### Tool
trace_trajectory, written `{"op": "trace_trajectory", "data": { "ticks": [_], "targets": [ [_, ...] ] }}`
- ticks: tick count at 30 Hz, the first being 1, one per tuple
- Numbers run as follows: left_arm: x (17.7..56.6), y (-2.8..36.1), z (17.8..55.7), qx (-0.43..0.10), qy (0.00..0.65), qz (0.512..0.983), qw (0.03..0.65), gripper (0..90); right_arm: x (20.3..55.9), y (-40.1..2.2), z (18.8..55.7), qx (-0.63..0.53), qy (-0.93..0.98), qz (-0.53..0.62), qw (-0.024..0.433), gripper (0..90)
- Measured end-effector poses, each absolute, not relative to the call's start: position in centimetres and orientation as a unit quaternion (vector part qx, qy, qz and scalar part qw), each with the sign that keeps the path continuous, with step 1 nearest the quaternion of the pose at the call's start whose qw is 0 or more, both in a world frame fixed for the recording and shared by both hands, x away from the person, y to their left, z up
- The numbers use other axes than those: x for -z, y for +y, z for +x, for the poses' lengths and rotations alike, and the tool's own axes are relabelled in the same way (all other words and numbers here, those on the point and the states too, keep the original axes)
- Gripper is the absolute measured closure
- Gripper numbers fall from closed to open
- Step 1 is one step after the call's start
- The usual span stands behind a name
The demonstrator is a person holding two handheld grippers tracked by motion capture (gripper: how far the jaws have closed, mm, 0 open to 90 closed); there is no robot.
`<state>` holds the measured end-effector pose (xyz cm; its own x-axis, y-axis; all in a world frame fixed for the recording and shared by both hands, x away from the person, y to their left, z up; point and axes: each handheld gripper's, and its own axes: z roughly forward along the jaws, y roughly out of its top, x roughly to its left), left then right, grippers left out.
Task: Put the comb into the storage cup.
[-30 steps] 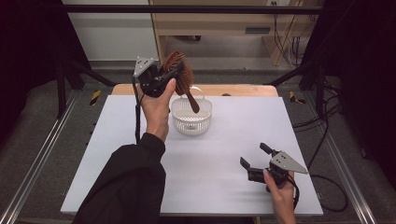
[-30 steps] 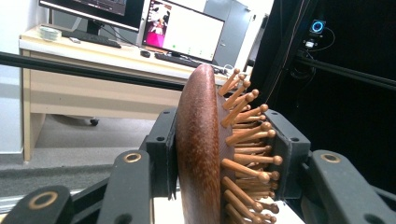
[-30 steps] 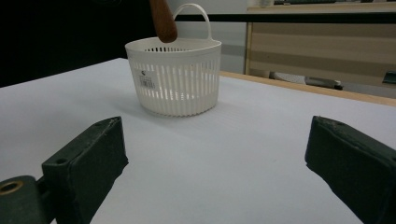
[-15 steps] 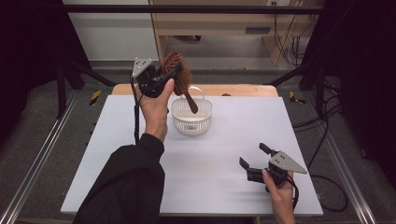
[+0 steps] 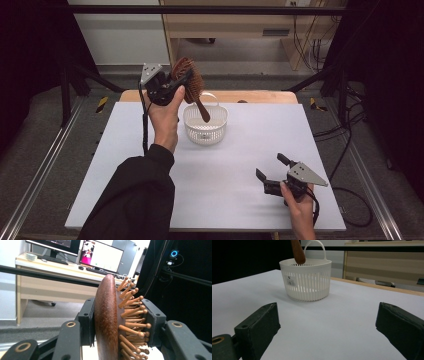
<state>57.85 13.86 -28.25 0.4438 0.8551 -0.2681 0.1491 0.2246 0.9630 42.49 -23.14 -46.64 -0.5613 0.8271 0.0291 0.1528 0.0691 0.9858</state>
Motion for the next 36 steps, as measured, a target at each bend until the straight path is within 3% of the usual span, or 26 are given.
{"op": "trace_trajectory", "data": {
  "ticks": [36],
  "targets": [
    [31.1, 13.1, 58.8, -0.265, 0.459, 0.574, 0.624, 51.5, 46.6, -23.1, 42.5, -0.58, 0.67, 0.363, 0.289, 5.0]
  ]
}}
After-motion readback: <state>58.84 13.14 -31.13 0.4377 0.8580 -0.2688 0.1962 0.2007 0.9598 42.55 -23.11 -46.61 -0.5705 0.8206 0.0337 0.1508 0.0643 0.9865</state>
